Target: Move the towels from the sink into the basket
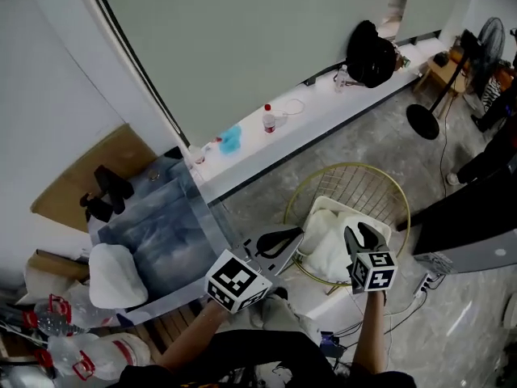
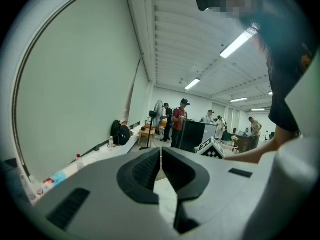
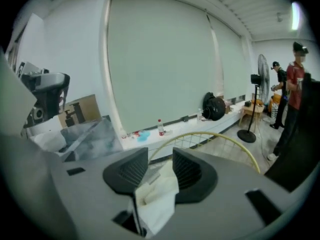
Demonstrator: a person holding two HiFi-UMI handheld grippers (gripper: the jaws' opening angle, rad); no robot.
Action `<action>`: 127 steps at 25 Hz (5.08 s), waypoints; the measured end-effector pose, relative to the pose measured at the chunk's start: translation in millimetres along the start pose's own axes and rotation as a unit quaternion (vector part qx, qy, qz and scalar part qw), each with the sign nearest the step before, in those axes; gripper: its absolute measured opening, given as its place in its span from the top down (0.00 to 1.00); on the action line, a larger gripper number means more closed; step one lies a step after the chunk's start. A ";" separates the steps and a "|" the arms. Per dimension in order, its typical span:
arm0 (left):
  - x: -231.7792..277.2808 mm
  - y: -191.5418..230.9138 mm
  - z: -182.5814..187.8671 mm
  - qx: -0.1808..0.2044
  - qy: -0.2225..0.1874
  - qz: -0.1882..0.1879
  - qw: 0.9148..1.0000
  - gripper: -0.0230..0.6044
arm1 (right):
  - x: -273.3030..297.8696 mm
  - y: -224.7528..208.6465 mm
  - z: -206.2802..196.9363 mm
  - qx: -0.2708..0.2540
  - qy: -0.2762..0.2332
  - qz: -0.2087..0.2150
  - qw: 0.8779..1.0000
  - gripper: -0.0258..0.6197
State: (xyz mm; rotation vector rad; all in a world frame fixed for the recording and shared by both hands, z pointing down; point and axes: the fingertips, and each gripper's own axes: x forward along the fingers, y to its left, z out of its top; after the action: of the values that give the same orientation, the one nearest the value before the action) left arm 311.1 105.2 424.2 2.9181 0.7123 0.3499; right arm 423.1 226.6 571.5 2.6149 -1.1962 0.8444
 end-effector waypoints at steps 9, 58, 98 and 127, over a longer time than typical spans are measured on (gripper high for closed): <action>-130.4 52.8 10.1 -0.010 -0.051 0.112 0.992 0.94 | -10.4 166.2 104.7 -0.098 -0.096 0.121 0.983 0.74; -687.4 44.0 -153.9 -0.124 -0.100 0.545 0.823 0.94 | 43.5 819.6 -121.6 -0.475 0.052 0.382 0.791 0.61; -330.6 71.8 -18.9 -0.024 -0.085 0.264 0.960 0.94 | -44.8 412.1 136.1 -0.070 -0.080 0.296 0.949 0.80; -13.3 -31.0 10.1 0.017 -0.004 0.006 1.000 0.94 | -49.5 -94.7 -9.7 -0.034 0.030 -0.080 0.996 0.80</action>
State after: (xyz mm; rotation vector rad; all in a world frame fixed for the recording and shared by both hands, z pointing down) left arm 288.5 125.8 406.6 2.9556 0.7074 0.3291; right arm 462.4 325.9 561.8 2.5698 -0.9684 0.8303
